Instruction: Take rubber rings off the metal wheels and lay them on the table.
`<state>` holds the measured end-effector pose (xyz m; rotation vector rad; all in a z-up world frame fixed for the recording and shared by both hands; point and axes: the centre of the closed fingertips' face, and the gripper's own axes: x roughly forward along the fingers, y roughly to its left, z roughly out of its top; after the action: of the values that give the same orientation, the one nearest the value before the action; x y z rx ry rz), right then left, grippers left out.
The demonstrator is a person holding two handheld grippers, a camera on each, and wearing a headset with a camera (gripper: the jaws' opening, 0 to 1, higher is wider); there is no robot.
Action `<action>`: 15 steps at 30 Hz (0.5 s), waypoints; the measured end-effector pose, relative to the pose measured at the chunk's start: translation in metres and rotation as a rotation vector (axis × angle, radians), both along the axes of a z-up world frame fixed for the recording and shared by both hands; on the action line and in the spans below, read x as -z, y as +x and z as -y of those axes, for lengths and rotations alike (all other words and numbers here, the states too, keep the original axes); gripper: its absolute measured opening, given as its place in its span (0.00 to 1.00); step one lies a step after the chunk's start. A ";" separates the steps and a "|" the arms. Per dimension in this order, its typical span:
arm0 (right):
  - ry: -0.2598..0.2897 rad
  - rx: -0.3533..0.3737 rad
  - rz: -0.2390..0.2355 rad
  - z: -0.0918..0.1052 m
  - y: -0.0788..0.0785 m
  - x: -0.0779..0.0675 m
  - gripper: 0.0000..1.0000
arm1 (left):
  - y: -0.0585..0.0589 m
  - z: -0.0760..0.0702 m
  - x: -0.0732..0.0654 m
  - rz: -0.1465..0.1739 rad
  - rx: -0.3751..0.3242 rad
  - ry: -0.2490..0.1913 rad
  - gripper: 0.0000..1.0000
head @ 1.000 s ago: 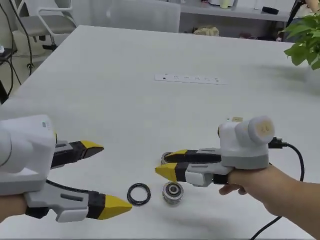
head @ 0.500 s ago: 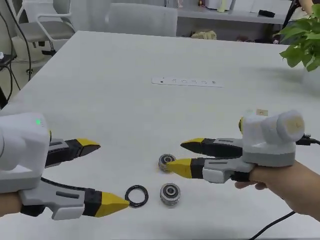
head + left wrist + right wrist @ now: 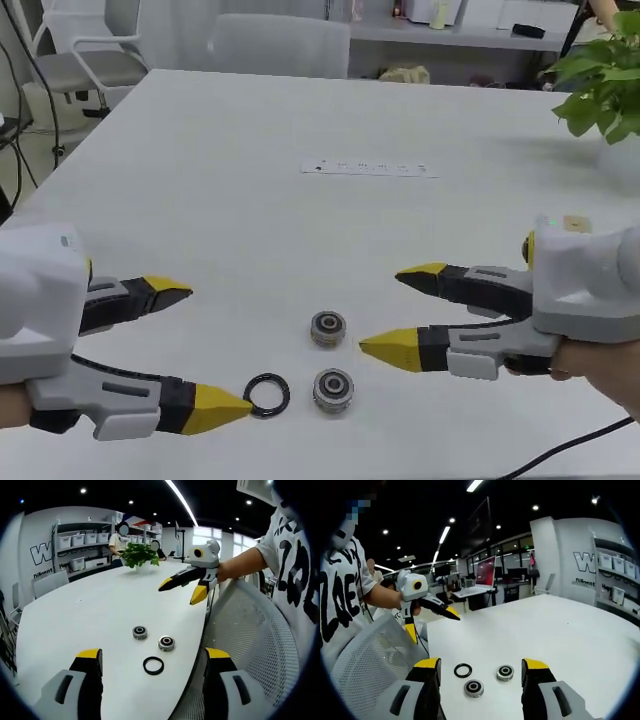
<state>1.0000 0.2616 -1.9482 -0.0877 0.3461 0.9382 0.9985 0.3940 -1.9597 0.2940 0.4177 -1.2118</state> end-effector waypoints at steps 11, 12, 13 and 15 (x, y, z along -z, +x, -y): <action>-0.037 0.001 0.006 0.016 -0.017 0.002 0.80 | -0.001 0.000 0.000 -0.018 -0.020 -0.012 0.83; -0.044 0.006 0.008 0.020 -0.019 0.003 0.80 | -0.001 0.000 0.000 -0.021 -0.024 -0.013 0.83; -0.052 0.007 0.013 0.022 -0.020 0.003 0.81 | -0.001 0.000 0.000 -0.022 -0.026 -0.015 0.83; -0.061 0.009 0.011 0.026 -0.023 0.004 0.83 | -0.001 -0.001 0.001 -0.025 -0.028 -0.013 0.83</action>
<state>0.9767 0.2351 -1.9526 -0.1469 0.3646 0.9180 0.9975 0.3948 -1.9606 0.2610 0.4337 -1.1910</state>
